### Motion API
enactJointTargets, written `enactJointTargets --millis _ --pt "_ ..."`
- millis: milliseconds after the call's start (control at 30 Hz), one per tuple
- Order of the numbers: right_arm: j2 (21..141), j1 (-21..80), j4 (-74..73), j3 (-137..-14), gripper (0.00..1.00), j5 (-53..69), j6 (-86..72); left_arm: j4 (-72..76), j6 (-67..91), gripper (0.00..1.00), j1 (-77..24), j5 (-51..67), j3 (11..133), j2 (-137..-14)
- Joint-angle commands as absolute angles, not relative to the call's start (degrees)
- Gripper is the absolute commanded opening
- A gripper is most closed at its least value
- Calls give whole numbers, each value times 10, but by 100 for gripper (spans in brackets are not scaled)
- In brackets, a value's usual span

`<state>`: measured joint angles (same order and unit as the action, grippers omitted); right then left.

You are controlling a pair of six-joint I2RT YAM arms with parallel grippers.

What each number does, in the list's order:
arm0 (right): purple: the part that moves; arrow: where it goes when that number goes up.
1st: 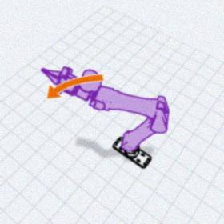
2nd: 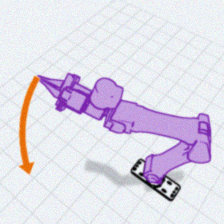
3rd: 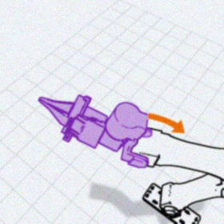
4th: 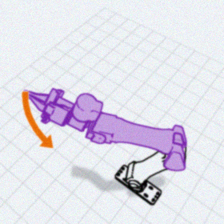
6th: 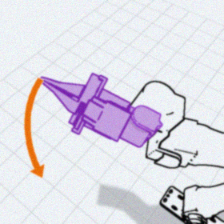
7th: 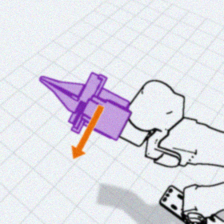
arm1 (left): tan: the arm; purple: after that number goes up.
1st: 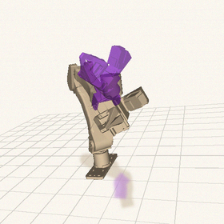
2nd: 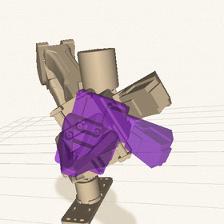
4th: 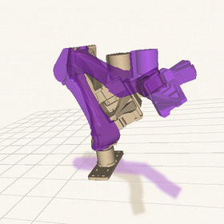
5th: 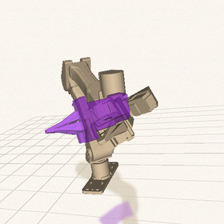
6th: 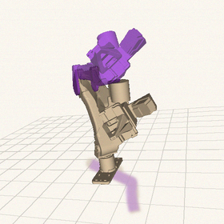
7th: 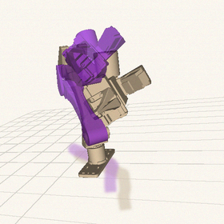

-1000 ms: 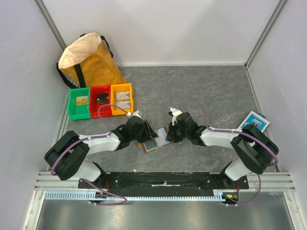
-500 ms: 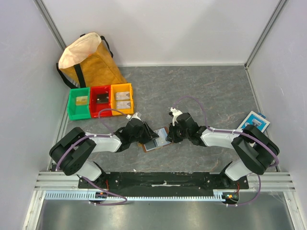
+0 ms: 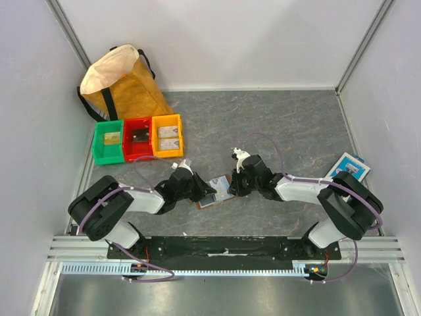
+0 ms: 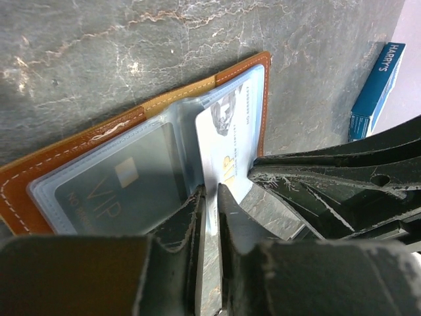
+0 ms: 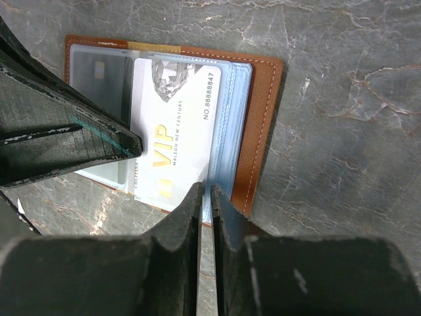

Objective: Take the credit cards out of the card holder
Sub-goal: Remove the credit card from the card holder.

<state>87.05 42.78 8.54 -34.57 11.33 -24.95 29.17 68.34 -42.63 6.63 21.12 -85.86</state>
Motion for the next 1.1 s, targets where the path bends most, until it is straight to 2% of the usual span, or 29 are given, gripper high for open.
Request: enactJointTargets --millis 0,100,133,233,267,767,1067 --pt "867 429 63 -341 16 112 -251 328 703 16 -433 77 201 -841" --pt "868 428 59 -342 15 107 -251 330 704 13 -432 76 193 -834" --pt "869 428 58 -342 15 107 -252 330 704 9 -432 76 191 -831" --pt "873 428 56 -342 15 105 -253 330 705 6 -433 76 186 -824" --pt "873 428 56 -342 15 106 -254 331 704 2 -432 76 185 -823" --pt "833 428 34 -402 14 117 -242 235 671 2 -432 84 208 -813" --pt "896 428 54 -459 14 154 -254 232 667 2 -433 83 212 -811"
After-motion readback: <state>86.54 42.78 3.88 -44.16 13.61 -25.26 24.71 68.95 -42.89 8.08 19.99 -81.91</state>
